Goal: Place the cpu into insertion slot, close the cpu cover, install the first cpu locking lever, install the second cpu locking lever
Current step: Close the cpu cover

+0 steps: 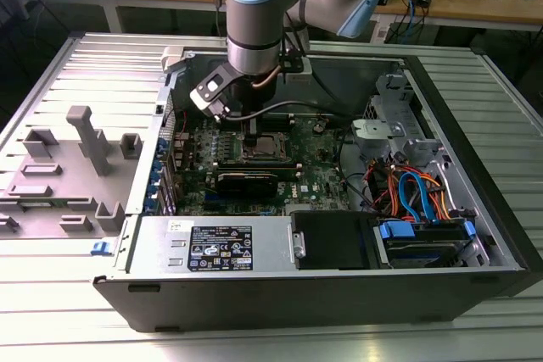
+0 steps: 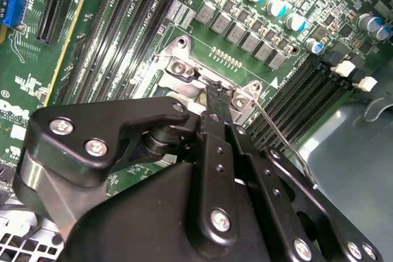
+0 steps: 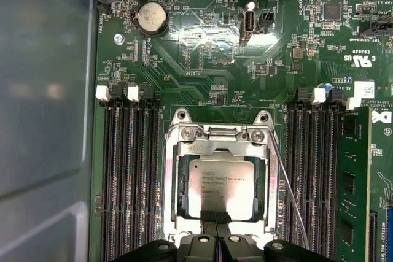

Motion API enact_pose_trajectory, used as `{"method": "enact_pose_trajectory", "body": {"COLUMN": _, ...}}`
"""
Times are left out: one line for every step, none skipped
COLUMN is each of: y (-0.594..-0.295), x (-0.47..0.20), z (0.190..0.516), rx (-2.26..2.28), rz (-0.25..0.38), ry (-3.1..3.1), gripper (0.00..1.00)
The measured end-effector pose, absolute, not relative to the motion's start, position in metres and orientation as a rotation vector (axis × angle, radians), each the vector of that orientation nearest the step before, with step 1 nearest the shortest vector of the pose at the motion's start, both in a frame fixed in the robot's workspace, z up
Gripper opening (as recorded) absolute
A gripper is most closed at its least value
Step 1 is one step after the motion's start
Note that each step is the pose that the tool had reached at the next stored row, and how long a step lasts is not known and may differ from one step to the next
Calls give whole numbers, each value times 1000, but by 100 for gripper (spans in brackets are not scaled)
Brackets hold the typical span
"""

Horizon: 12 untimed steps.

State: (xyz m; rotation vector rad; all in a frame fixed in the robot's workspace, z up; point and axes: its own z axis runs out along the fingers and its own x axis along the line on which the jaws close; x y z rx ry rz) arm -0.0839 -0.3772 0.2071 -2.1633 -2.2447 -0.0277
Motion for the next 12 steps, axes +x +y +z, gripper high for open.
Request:
{"method": "enact_pose_trajectory", "body": {"y": -377, "x": -84, "z": 208, "rx": -2163, "rz": -28, "ry": -2245, "gripper": 11}}
{"method": "enact_pose_trajectory", "body": {"y": -377, "x": -84, "z": 210, "rx": -2164, "rz": -29, "ry": -2245, "gripper": 11}}
{"method": "enact_pose_trajectory", "body": {"y": -377, "x": -84, "z": 211, "rx": -2164, "rz": -29, "ry": -2245, "gripper": 11}}
{"method": "enact_pose_trajectory", "body": {"y": -377, "x": -84, "z": 212, "rx": -2164, "rz": -28, "ry": -2245, "gripper": 11}}
{"method": "enact_pose_trajectory", "body": {"y": -377, "x": -83, "z": 212, "rx": -2164, "rz": -28, "ry": -2245, "gripper": 11}}
{"method": "enact_pose_trajectory", "body": {"y": -377, "x": -80, "z": 212, "rx": -2165, "rz": -27, "ry": -2245, "gripper": 11}}
{"method": "enact_pose_trajectory", "body": {"y": -377, "x": -77, "z": 212, "rx": -2164, "rz": -27, "ry": -2246, "gripper": 11}}
{"method": "enact_pose_trajectory", "body": {"y": -377, "x": -73, "z": 212, "rx": -2164, "rz": -27, "ry": -2246, "gripper": 11}}
{"method": "enact_pose_trajectory", "body": {"y": -377, "x": -67, "z": 212, "rx": -2164, "rz": -27, "ry": -2246, "gripper": 11}}
{"method": "enact_pose_trajectory", "body": {"y": -377, "x": -65, "z": 212, "rx": -2164, "rz": -27, "ry": -2246, "gripper": 11}}
{"method": "enact_pose_trajectory", "body": {"y": -377, "x": -63, "z": 212, "rx": -2164, "rz": -27, "ry": -2246, "gripper": 11}}
{"method": "enact_pose_trajectory", "body": {"y": -377, "x": -59, "z": 212, "rx": -2164, "rz": -27, "ry": -2246, "gripper": 11}}
